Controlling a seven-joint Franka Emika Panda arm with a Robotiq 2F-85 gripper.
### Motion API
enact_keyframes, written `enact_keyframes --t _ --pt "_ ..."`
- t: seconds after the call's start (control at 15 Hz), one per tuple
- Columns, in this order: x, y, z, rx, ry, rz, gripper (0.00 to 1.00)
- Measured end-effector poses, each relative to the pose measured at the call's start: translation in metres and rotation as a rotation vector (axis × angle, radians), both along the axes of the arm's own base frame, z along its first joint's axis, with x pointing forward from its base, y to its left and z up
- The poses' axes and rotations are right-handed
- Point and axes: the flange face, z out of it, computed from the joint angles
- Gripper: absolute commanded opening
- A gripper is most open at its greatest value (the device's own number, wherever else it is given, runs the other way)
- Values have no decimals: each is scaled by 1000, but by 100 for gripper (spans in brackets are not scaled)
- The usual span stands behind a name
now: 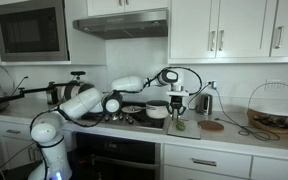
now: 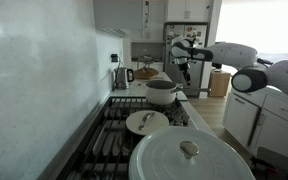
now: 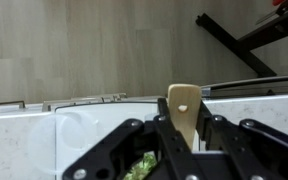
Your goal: Remove the wooden spatula from the chopping board and use it to stir the contents in the pot on the right side of the stove, return the wooden spatula to the chopping board
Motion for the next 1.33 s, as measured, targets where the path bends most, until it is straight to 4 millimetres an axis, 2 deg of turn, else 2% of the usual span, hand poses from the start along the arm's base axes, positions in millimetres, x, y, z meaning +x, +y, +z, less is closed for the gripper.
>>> enact_keyframes --t 0.6,1.33 --pt "1 -10 -22 4 20 -9 7" --pt "0 -9 -34 16 51 -16 7"
